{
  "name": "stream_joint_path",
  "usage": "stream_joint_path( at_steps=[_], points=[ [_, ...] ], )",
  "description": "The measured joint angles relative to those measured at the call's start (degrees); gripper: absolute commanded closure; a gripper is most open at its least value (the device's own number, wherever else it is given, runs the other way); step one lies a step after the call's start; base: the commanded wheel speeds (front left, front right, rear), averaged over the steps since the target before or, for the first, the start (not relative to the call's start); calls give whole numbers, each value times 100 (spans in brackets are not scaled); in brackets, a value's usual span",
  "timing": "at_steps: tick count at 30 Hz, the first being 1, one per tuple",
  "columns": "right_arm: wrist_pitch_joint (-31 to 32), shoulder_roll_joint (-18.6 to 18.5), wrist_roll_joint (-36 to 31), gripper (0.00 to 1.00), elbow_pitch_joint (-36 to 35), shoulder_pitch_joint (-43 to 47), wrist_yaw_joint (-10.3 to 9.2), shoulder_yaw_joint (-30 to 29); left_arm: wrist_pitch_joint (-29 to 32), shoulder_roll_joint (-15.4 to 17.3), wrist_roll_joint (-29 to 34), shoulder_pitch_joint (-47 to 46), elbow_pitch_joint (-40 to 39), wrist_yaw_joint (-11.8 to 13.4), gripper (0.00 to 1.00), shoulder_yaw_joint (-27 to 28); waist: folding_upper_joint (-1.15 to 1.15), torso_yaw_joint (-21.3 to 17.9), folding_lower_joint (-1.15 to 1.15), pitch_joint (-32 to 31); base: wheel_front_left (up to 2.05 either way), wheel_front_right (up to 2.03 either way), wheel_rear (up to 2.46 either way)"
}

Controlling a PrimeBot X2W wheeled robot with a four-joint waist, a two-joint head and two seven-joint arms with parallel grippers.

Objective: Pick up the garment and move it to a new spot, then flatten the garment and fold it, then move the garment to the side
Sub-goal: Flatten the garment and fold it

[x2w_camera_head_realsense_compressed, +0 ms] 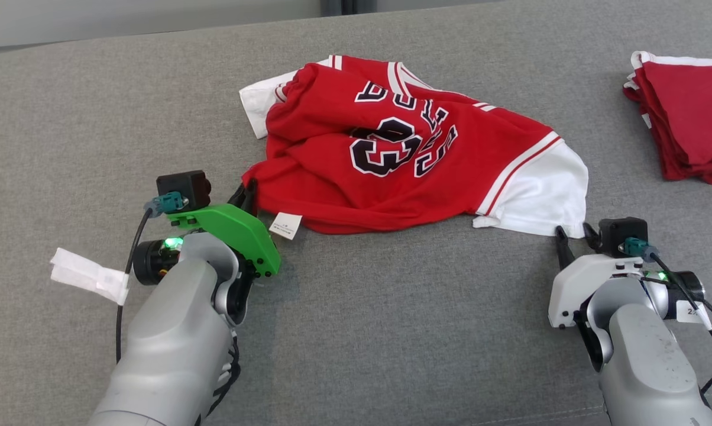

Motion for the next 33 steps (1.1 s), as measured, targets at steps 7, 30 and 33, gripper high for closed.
stream_joint_path(
  at_steps=[7,30,33],
  points=[
    [-509,-4,497,100,-55,-89,0,43,-411,45,-55,19,-211,-144,100,47,0,37,0,-161,0,0,0],
    [-79,-121,1010,100,-6206,1160,-1,-497,54,1236,244,1460,-6742,1323,100,519,0,61,0,-1642,0,0,0],
    [158,-112,1004,100,-6951,1280,-1,-488,331,1505,346,1604,-7784,1589,100,628,0,22,0,-1766,0,0,0]
  ],
)
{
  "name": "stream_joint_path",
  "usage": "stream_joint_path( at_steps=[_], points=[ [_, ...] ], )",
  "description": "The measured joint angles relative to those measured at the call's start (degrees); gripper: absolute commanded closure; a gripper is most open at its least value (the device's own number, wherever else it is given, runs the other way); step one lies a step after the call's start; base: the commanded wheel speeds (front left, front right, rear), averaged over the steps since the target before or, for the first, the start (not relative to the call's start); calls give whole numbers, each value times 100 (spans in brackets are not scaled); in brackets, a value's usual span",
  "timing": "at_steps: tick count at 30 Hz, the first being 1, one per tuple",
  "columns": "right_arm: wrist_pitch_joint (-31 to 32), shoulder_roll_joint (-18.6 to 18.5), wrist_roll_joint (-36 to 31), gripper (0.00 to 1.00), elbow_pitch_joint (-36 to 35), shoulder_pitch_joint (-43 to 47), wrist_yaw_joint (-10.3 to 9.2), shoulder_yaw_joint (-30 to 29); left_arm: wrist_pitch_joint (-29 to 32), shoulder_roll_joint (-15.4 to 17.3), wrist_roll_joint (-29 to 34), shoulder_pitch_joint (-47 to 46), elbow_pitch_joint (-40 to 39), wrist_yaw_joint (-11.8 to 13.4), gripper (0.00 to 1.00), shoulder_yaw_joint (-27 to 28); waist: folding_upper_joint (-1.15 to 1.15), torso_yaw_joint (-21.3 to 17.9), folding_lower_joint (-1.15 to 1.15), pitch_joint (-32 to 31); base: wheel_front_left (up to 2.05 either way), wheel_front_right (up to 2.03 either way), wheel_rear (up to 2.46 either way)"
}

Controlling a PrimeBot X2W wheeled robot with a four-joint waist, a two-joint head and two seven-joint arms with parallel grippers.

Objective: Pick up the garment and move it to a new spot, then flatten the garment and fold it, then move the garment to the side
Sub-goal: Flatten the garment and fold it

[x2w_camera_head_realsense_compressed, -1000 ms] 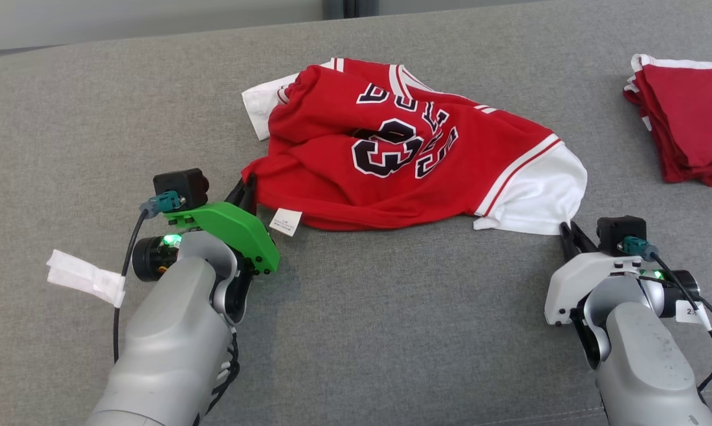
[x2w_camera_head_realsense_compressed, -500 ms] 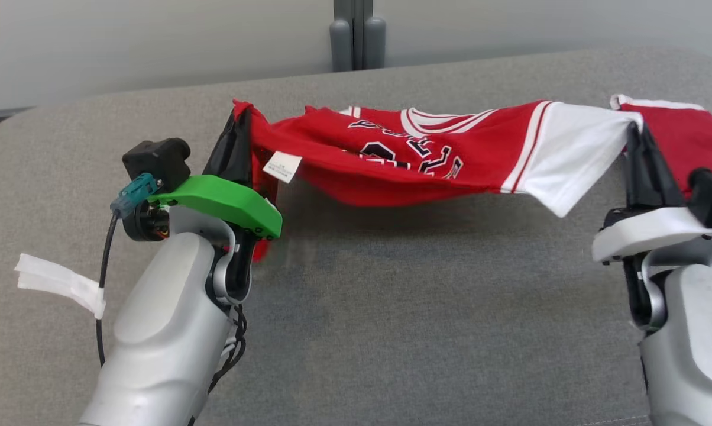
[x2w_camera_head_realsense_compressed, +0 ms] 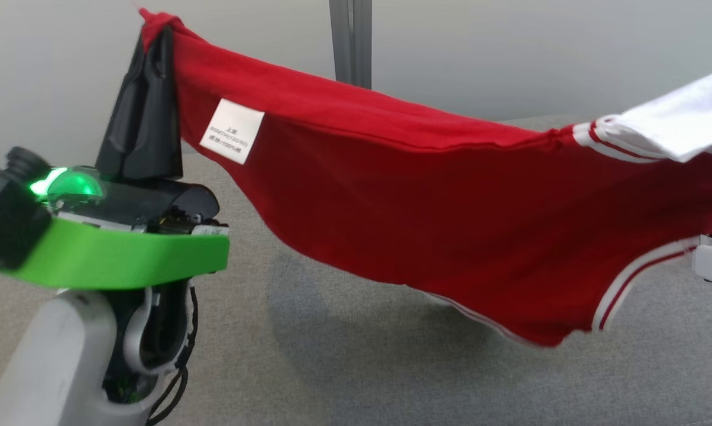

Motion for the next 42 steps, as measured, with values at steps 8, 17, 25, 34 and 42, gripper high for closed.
stream_joint_path(
  at_steps=[8,17,25,34,42],
  points=[
    [493,-165,45,100,-1235,143,0,-71,840,631,490,54,-1803,475,100,89,0,-168,0,-55,0,0,0],
    [708,-196,235,100,-1074,135,-1,60,1308,643,374,30,-1852,668,100,52,0,-232,0,313,0,0,0],
    [327,-615,237,100,1671,-2619,1,889,1591,360,-151,-2176,889,-112,100,102,0,-281,0,1349,0,0,0],
    [-611,-218,-914,100,4576,-5960,0,782,285,-287,539,-5158,4367,-525,100,71,0,-324,0,2294,0,0,0],
    [-1379,120,-1336,100,5804,-6507,0,624,-912,-422,742,-5790,6152,-824,100,137,0,-363,1,3090,0,0,0]
  ],
)
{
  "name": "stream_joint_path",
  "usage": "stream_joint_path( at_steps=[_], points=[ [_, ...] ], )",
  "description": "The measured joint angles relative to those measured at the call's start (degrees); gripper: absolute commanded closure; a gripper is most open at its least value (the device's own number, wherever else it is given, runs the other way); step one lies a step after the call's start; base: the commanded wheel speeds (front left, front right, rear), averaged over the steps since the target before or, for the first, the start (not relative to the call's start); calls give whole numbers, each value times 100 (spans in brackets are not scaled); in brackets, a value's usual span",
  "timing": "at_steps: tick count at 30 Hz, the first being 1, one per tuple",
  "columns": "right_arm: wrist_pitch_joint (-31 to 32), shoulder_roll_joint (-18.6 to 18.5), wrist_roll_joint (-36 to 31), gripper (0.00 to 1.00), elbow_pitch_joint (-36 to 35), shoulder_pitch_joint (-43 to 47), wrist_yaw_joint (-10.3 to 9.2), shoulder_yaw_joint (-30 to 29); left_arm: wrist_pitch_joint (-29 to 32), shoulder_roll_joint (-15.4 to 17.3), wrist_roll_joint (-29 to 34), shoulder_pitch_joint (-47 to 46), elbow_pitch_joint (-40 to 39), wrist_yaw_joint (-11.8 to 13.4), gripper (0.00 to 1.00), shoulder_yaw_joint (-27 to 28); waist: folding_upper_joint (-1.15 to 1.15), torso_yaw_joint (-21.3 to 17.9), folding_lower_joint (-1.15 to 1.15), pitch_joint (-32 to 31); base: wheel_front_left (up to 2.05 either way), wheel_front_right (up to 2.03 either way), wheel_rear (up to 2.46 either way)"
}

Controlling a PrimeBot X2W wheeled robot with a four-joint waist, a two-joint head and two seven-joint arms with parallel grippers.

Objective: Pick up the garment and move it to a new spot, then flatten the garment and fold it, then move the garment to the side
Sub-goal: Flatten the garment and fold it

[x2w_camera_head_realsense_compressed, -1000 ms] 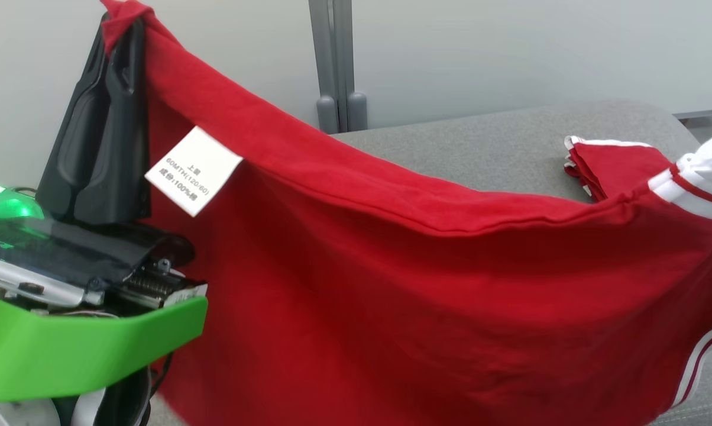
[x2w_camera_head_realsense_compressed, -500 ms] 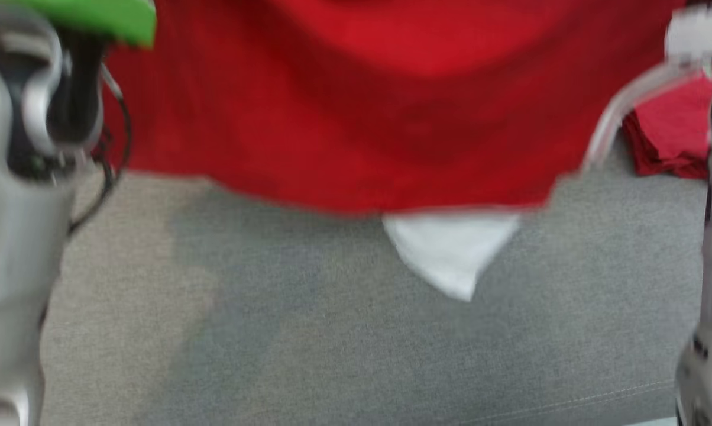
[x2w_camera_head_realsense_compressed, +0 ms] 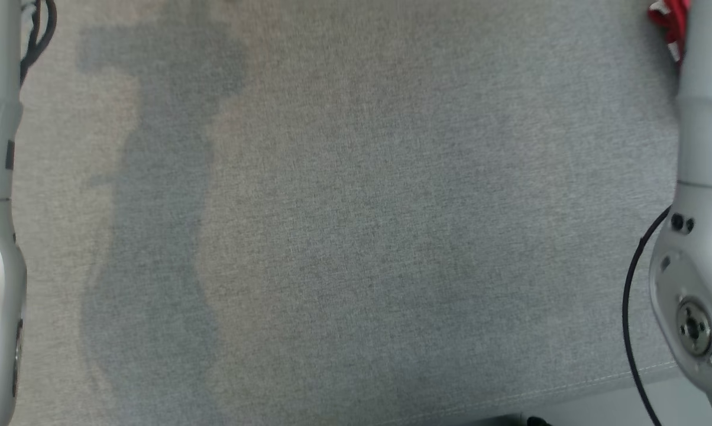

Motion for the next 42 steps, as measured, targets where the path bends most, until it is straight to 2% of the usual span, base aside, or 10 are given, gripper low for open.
stream_joint_path(
  at_steps=[5,10,20,25,32,38,42],
  points=[
    [-113,40,401,100,514,611,1,412,-171,-5,-250,533,847,-122,100,311,0,-39,1,537,0,0,0],
    [-133,33,656,100,318,1187,1,535,-208,-169,-587,878,1492,-124,100,602,0,-66,1,906,0,0,0],
    [-134,34,884,100,-182,2238,1,416,-215,-354,-815,1352,1696,-567,100,687,0,-4,0,625,0,0,0],
    [-135,34,1046,100,-318,2888,1,424,-230,-470,-848,1925,1449,-800,100,732,0,72,0,282,0,0,0],
    [-104,14,1187,100,-598,4262,1,571,-231,-686,-826,3486,779,-951,100,891,0,217,-1,-388,0,0,0],
    [226,-11,1415,100,-1560,5616,1,405,-232,-809,-823,4964,27,-1006,100,901,0,352,-1,-1036,0,0,0],
    [522,14,1573,100,-2432,6659,1,222,-237,-891,-822,6001,-780,-875,100,1001,0,431,-1,-1460,0,0,0]
  ],
)
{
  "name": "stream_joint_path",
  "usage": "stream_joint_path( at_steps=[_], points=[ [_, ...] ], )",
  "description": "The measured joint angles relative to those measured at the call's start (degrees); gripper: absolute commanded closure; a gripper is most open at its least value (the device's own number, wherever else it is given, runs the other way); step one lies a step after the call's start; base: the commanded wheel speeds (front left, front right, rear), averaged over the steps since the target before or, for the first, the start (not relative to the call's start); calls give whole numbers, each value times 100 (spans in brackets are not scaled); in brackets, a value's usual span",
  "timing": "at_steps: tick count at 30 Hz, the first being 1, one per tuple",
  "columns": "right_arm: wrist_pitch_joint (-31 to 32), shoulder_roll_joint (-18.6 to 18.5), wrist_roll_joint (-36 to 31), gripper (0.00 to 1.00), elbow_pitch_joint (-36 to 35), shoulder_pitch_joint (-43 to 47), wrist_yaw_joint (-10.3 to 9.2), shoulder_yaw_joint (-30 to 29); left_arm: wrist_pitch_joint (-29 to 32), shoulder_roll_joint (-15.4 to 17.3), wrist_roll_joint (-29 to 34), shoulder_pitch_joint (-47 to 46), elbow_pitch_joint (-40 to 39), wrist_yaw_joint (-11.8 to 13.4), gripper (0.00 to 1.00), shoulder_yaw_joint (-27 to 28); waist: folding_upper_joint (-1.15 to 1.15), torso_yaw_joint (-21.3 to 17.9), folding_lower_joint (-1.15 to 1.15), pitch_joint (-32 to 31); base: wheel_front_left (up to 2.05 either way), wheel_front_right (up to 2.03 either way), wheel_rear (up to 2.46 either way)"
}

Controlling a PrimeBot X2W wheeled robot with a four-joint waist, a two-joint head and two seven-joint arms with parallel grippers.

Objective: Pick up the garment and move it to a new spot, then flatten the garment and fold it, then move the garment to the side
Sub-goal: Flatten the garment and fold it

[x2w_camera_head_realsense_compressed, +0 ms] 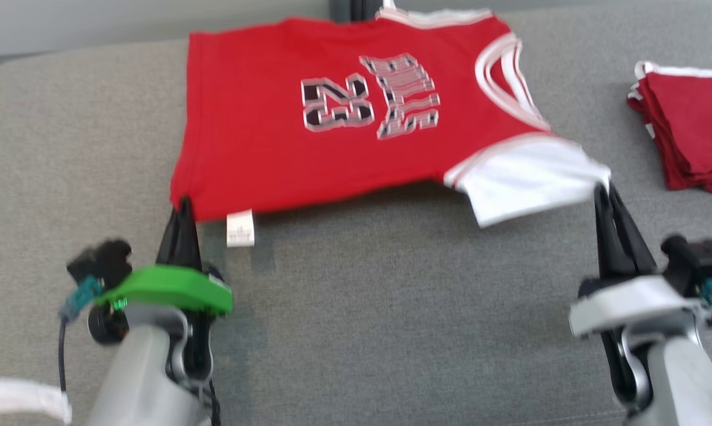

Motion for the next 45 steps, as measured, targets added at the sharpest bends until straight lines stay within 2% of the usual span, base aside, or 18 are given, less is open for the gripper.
stream_joint_path(
  at_steps=[9,12,16,21,30,38,45],
  points=[
    [904,12,431,100,-1870,2128,0,-230,156,-23,52,2158,-2214,590,100,-81,0,102,0,-730,0,0,0],
    [1098,12,592,100,-2148,2531,0,-155,346,18,77,2591,-2798,809,100,-97,0,114,0,-806,0,0,0],
    [1247,11,658,100,-2152,2694,-1,92,583,29,54,2889,-3179,975,100,-170,0,111,0,-755,0,0,0],
    [1484,16,541,100,-1779,2464,-1,337,747,37,52,2908,-3111,1055,100,-259,0,103,0,-677,0,0,0],
    [1853,15,466,100,-976,1749,-1,101,918,11,22,2451,-2703,1109,100,-320,0,225,0,-581,0,0,0],
    [2136,16,446,100,-417,898,-1,-74,1080,-102,-225,1655,-2087,1215,100,-443,0,286,0,-490,0,0,0],
    [2559,16,97,100,170,-71,-1,47,1362,-147,-253,764,-1311,1369,100,-565,0,255,0,-394,0,0,0]
  ],
)
